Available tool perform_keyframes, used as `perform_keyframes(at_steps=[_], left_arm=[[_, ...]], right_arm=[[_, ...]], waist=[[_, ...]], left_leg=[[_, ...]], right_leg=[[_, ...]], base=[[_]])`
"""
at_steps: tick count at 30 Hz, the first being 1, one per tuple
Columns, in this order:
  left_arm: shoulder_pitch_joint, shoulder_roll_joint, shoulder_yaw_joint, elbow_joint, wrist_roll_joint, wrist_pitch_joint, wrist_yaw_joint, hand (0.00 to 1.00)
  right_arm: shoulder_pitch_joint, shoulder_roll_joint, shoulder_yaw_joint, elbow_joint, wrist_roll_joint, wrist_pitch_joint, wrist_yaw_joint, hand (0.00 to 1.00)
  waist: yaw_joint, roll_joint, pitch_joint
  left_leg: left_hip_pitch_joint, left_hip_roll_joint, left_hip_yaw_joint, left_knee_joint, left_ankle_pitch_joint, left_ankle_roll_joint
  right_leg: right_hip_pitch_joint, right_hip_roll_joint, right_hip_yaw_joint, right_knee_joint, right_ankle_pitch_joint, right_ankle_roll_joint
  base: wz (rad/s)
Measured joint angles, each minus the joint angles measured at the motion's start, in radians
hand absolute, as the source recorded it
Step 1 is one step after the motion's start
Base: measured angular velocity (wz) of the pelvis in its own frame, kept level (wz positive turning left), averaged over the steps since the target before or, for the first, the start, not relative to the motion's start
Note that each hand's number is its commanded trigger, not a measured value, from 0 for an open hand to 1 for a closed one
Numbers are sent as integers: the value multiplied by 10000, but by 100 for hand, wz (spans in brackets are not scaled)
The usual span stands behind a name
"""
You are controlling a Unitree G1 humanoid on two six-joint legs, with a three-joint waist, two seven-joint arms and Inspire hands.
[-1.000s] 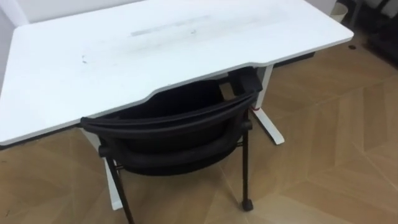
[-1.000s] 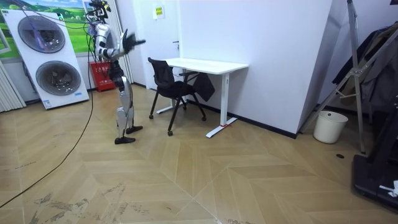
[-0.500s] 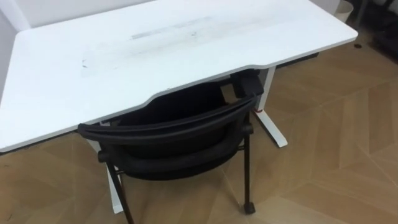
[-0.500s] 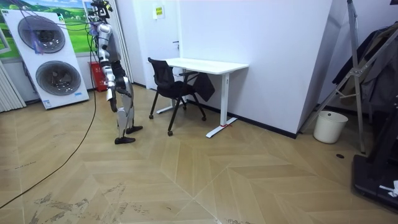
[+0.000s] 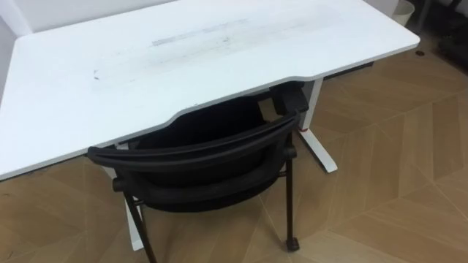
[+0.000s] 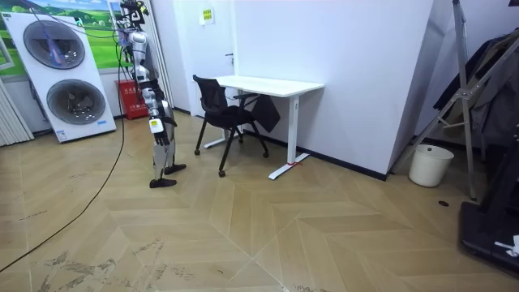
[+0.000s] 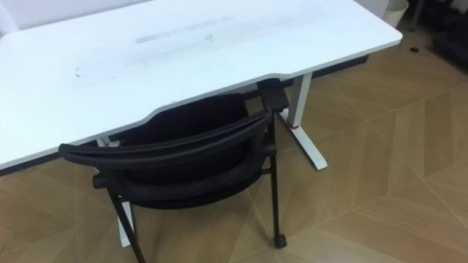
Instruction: Push chair
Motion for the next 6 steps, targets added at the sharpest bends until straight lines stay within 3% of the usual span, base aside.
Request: perform_keyframes(at_steps=[6], left_arm=[[-780, 110, -933, 13, 196, 24, -628, 0]], right_arm=[[-623, 113, 678, 16, 58, -41, 501, 0]], waist=[[-31, 11, 12]], left_leg=[[-8, -26, -5, -13, -22, -11]], right_leg=[[-7, 19, -10, -32, -2, 0]], base=[[0]])
